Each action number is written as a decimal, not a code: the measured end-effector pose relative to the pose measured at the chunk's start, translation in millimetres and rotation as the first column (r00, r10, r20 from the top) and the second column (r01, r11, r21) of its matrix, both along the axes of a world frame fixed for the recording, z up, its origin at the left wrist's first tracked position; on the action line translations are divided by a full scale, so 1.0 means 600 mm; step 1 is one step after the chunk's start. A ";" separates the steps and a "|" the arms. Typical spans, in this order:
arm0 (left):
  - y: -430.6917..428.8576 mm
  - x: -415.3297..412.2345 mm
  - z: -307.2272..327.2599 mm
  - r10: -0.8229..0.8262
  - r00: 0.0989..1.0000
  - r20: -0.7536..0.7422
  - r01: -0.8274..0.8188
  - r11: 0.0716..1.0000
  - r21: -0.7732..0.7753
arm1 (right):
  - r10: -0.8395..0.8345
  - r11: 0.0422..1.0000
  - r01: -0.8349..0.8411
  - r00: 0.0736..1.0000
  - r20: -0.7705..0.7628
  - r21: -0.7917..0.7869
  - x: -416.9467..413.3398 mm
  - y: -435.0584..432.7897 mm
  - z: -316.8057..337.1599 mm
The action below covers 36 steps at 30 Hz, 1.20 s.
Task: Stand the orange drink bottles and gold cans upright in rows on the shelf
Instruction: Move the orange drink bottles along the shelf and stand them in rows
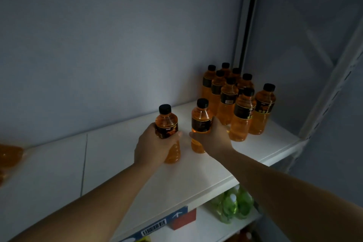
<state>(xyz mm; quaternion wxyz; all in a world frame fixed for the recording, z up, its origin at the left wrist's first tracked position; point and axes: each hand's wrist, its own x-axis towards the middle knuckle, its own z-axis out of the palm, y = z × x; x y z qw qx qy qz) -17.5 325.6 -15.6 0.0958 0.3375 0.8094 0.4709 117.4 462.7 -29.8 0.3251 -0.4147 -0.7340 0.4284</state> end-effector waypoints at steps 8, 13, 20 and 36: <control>0.106 -0.096 0.003 -0.053 0.998 -0.045 0.054 0.998 0.027 | -0.066 0.997 0.067 0.997 0.033 -0.034 -0.091 0.104 -0.004; 0.163 -0.134 -0.003 -0.084 0.996 -0.016 0.085 0.995 0.045 | -0.090 0.996 0.091 0.995 0.048 -0.006 -0.133 0.158 -0.004; 0.233 -0.182 -0.011 -0.070 0.996 -0.054 0.072 0.997 0.031 | -0.008 1.000 0.008 0.999 -0.036 0.000 -0.184 0.220 0.010; 0.310 -0.213 -0.022 -0.065 0.997 -0.050 0.067 0.997 0.033 | -0.010 0.999 0.009 0.999 0.037 0.042 -0.242 0.290 -0.014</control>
